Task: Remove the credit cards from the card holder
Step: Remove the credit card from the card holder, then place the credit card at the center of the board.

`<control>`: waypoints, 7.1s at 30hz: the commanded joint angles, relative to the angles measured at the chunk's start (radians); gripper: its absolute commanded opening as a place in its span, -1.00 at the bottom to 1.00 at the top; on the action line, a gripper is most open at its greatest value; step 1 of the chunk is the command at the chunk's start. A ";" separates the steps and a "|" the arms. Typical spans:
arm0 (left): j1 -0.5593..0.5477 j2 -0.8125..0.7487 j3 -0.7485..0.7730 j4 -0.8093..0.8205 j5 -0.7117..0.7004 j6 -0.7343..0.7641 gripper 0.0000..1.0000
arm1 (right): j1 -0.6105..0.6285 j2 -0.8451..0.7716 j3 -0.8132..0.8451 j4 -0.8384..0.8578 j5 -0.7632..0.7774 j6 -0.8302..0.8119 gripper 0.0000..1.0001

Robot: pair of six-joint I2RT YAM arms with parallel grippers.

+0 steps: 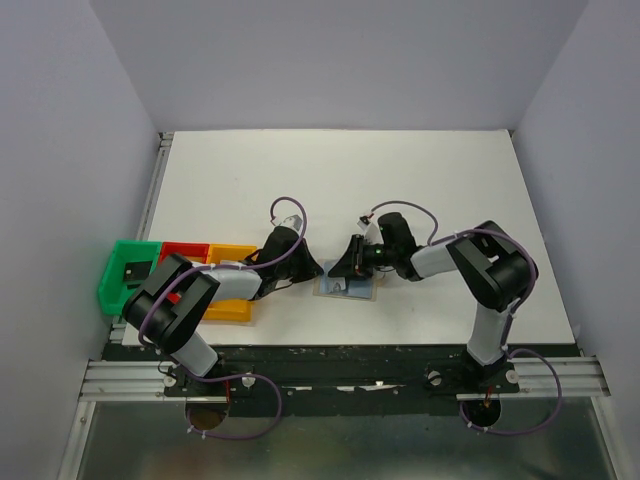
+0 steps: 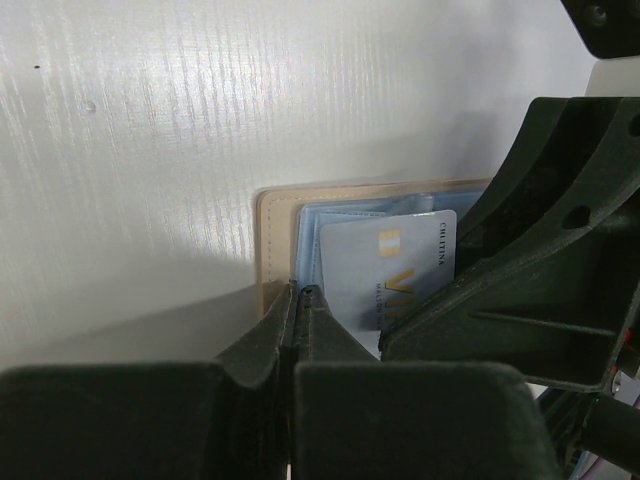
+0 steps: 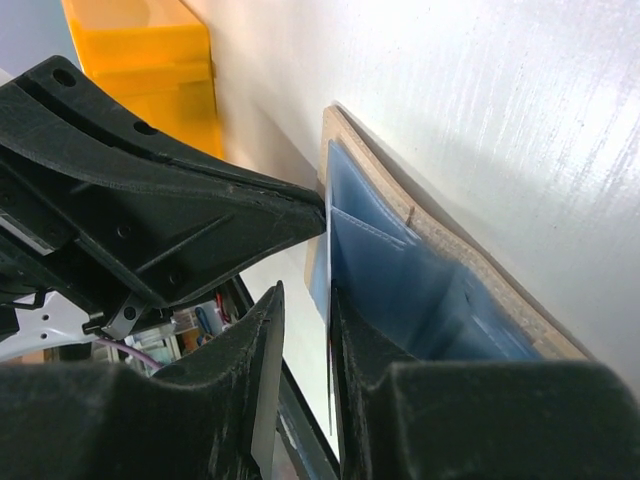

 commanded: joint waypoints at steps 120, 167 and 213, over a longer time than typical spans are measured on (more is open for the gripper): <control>0.136 -0.472 -0.011 0.528 0.849 -0.063 0.37 | 0.115 -0.658 0.406 -1.213 -0.225 -0.833 -0.99; 0.293 -0.483 0.199 -0.120 0.311 0.097 -1.00 | 0.147 -0.902 0.364 -1.037 0.575 -0.656 0.07; 0.563 0.605 0.845 -0.047 0.163 -0.123 -0.85 | 0.150 -0.644 0.212 -0.871 0.394 -0.548 0.00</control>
